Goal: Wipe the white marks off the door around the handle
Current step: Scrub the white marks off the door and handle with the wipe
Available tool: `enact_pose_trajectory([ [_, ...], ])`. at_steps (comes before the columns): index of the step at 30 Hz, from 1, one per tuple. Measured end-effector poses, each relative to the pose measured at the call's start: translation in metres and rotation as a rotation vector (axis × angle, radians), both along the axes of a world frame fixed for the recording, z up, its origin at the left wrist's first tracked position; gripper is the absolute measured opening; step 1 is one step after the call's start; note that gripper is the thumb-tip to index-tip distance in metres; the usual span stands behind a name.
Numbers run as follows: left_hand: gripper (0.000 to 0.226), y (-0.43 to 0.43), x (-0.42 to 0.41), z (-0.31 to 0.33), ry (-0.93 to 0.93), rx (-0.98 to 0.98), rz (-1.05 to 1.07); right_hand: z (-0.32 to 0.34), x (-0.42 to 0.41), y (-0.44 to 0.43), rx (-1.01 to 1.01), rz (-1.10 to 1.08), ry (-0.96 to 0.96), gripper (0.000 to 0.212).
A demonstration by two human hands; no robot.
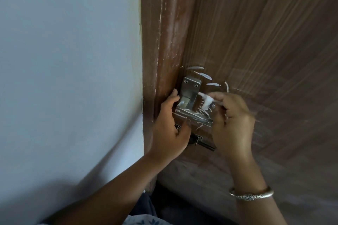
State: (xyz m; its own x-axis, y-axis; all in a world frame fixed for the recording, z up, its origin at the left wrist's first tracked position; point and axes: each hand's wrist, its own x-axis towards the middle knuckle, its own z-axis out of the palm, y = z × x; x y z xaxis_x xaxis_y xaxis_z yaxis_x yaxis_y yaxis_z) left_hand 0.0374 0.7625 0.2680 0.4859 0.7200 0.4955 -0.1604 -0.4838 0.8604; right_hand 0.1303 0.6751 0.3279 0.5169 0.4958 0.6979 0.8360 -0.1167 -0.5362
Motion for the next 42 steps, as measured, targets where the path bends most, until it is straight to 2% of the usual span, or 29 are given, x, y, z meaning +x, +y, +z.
enact_pose_trajectory([
  [4, 0.057, 0.000, 0.001, -0.009, -0.044, -0.042, 0.006, 0.005, -0.008, 0.017, -0.137, 0.043, -0.151, 0.028],
  [7, 0.058, -0.001, -0.001, -0.013, -0.042, -0.080, 0.026, 0.008, -0.020, 0.034, -0.377, -0.016, -0.327, 0.021],
  [10, 0.066, -0.004, -0.007, -0.010, -0.024, -0.065, 0.054, 0.010, -0.035, 0.044, -0.604, -0.114, -0.460, 0.028],
  [12, 0.069, -0.004, -0.009, -0.007, -0.017, -0.046, 0.064, 0.015, -0.042, 0.047, -0.706, -0.104, -0.513, 0.034],
  [15, 0.066, -0.004, -0.009, -0.007, -0.028, -0.053, 0.053, 0.019, -0.042, 0.048, -0.791, -0.043, -0.602, 0.019],
  [17, 0.066, -0.003, -0.009, -0.008, -0.029, -0.085, 0.027, 0.022, -0.038, 0.045, -0.775, -0.015, -0.531, 0.010],
  [20, 0.060, -0.003, -0.007, -0.009, -0.031, -0.121, 0.007, 0.026, -0.032, 0.036, -0.801, 0.001, -0.308, 0.018],
  [22, 0.059, -0.002, -0.006, -0.009, -0.031, -0.132, 0.010, 0.027, -0.031, 0.035, -0.811, -0.017, -0.273, 0.021],
  [25, 0.060, -0.002, -0.006, -0.013, -0.021, -0.141, 0.009, 0.029, -0.034, 0.042, -0.788, -0.078, -0.329, 0.019],
  [28, 0.062, 0.000, -0.008, -0.014, -0.018, -0.147, 0.001, 0.029, -0.041, 0.045, -0.819, -0.030, -0.417, 0.022],
  [34, 0.063, -0.001, -0.009, -0.013, 0.001, -0.106, 0.025, 0.033, -0.043, 0.038, -0.805, -0.099, -0.313, 0.019],
  [39, 0.060, 0.000, -0.010, -0.012, -0.012, -0.130, -0.009, 0.033, -0.044, 0.043, -0.793, -0.062, -0.414, 0.018],
  [42, 0.061, -0.001, -0.010, -0.012, -0.010, -0.115, -0.008, 0.030, -0.046, 0.034, -0.790, -0.039, -0.372, 0.027],
])
